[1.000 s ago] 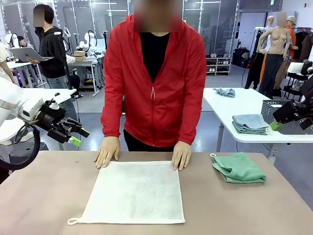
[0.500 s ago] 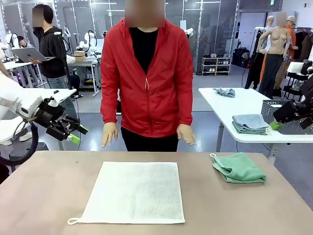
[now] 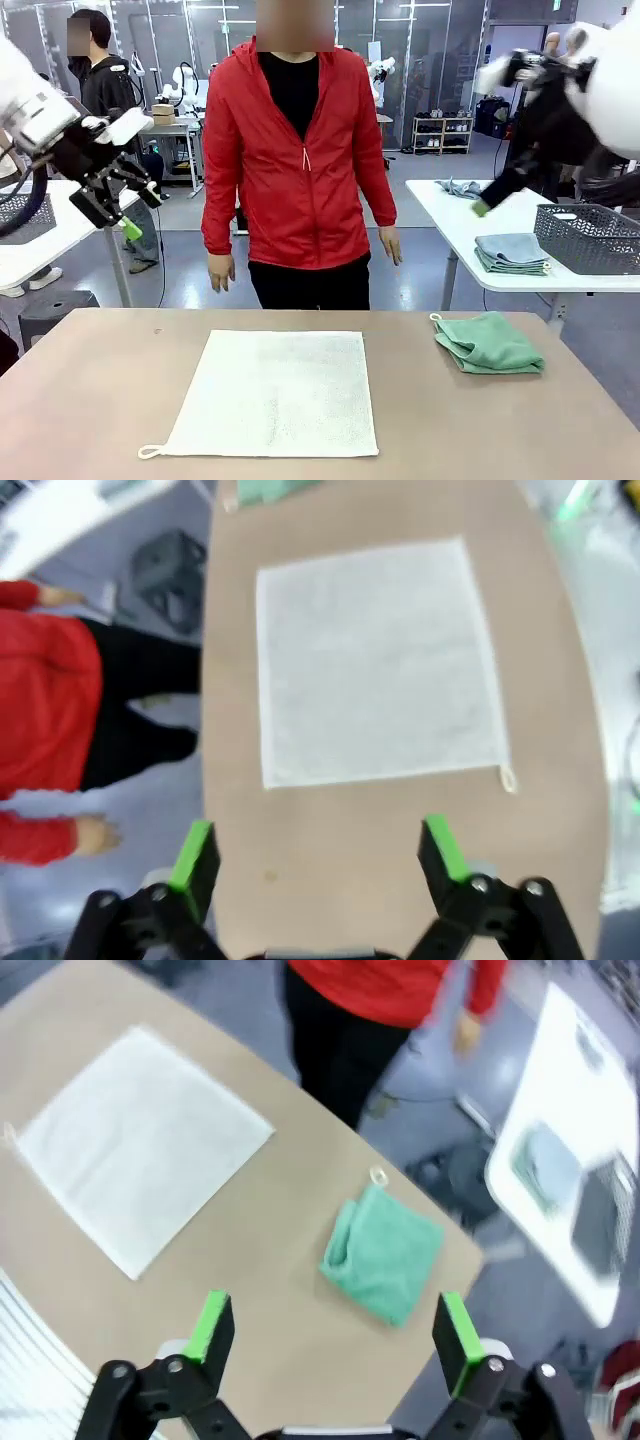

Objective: Fold the towels and place them in the basket.
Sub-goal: When a person lays out a Towel with hook on the table, fold it in half twice.

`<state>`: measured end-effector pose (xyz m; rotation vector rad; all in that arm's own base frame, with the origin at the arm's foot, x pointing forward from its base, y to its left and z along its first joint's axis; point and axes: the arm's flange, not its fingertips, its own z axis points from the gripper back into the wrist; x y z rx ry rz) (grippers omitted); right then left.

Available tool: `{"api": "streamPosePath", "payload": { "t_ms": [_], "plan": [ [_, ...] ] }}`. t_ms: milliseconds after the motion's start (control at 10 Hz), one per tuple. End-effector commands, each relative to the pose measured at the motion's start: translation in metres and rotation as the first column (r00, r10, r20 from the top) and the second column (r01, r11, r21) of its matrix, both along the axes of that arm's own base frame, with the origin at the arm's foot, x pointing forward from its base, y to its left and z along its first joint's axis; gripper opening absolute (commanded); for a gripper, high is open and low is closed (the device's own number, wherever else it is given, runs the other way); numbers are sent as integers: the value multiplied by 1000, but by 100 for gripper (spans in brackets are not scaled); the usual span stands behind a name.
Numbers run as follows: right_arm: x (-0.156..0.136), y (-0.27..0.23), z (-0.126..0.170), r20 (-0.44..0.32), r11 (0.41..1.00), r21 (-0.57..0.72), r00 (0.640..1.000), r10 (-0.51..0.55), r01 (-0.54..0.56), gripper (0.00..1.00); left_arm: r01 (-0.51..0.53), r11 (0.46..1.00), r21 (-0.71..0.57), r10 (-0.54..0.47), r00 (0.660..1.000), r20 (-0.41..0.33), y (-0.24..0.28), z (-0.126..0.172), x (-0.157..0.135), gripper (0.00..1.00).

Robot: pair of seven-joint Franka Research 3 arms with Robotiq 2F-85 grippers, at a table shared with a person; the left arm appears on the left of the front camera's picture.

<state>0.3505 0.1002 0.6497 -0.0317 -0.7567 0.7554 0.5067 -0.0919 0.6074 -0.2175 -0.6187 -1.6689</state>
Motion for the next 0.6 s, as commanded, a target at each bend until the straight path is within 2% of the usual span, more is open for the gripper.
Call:
{"api": "streamPosePath", "payload": {
  "t_ms": [0, 100, 300, 500],
  "plan": [
    [19, 31, 0, 47, 968, -115, 973, 228, -221, 100, -68, 978, 196, 64, 998, 26, -35, 1, -24, 100],
    [21, 54, 2, 23, 929, -178, 942, 335, -326, 100, -74, 963, 259, 65, 997, 46, -52, 5, -36, 100],
    [26, 89, 0, -94, 828, -276, 871, 482, -488, 100, -74, 930, 359, 67, 997, 32, -81, 3, -62, 100],
    [32, 114, -12, -198, 736, -369, 822, 534, -568, 100, -59, 912, 405, 66, 998, -5, -96, -8, -76, 100]
  ]
}}
